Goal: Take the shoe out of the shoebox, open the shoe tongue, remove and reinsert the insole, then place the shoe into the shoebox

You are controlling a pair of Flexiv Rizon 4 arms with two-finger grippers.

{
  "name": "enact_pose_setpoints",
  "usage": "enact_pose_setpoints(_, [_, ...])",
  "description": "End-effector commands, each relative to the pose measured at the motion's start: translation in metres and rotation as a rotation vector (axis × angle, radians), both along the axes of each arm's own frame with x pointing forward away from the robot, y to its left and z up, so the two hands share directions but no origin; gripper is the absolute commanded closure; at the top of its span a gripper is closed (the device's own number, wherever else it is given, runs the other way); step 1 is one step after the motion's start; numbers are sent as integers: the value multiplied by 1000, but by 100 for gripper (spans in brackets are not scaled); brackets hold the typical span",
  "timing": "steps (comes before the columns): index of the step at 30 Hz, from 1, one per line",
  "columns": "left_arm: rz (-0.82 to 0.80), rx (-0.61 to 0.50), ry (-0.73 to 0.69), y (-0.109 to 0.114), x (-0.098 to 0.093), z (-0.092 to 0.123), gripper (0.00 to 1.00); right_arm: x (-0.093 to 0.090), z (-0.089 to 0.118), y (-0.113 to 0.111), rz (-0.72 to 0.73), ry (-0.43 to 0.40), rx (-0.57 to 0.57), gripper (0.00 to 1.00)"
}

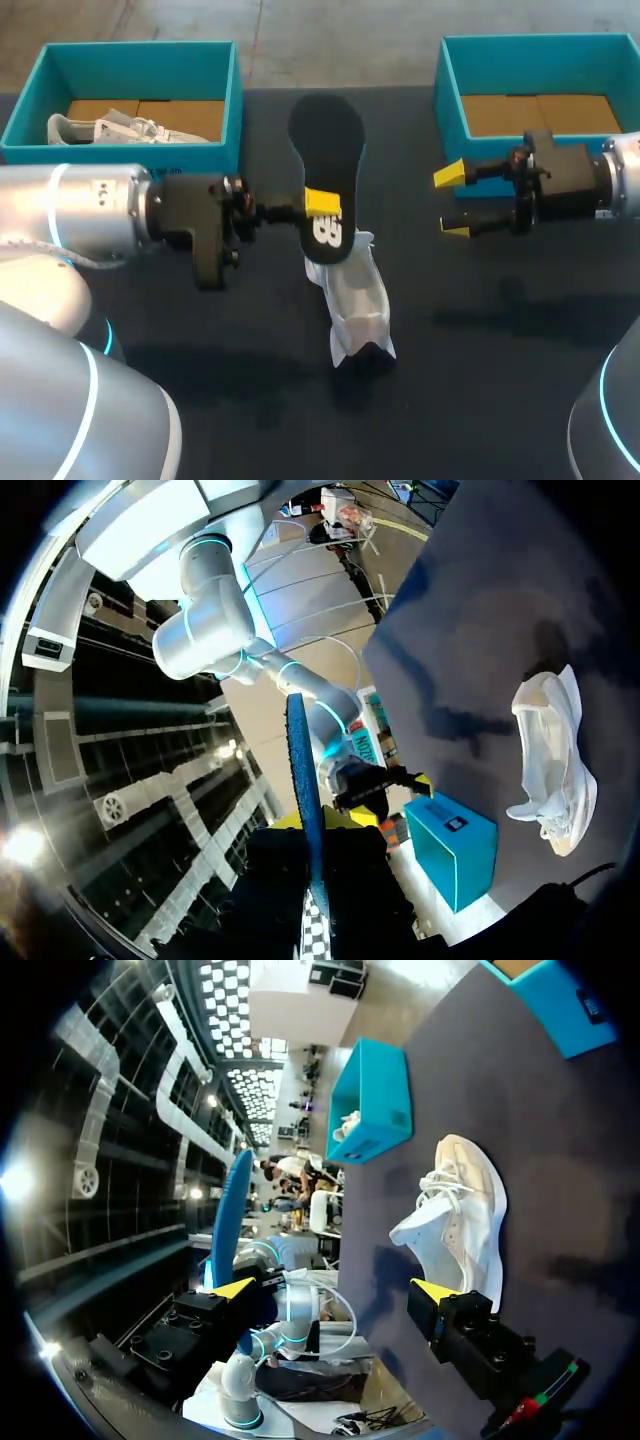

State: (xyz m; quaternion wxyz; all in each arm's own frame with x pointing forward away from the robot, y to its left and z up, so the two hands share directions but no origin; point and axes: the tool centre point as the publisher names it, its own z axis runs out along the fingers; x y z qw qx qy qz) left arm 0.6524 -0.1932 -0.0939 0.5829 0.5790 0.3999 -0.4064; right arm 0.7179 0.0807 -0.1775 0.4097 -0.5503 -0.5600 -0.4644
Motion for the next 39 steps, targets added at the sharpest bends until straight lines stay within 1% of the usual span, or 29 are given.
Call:
enact_pose_setpoints(1, [-11,7,-19,-10,11,-17,100,-1,0,1,-3,0,-1,0])
enact_pose_setpoints(8, [-22,49,-46,-13,22,-45,100,-1,0,1,-3,0,-1,0])
enact_pose_setpoints(14, [-50,48,-73,-17,24,-67,100,-1,0,1,-3,0,-1,0])
enact_pose_setpoints(20, [-59,11,-73,-16,25,-76,100,-1,0,1,-3,0,-1,0])
enact_pose_setpoints(22, [-65,-4,-74,-14,22,-77,100,-1,0,1,-3,0,-1,0])
enact_pose_setpoints(25, [-68,-8,-80,-12,21,-79,100,-1,0,1,-3,0,-1,0])
enact_pose_setpoints(28, [-69,-6,-87,-10,23,-83,100,-1,0,1,-3,0,-1,0])
enact_pose_setpoints(34, [-62,-13,-81,-1,23,-91,100,-1,0,1,-3,0,-1,0])
enact_pose_setpoints(39, [-76,-9,-73,0,22,-93,100,-1,0,1,-3,0,-1,0])
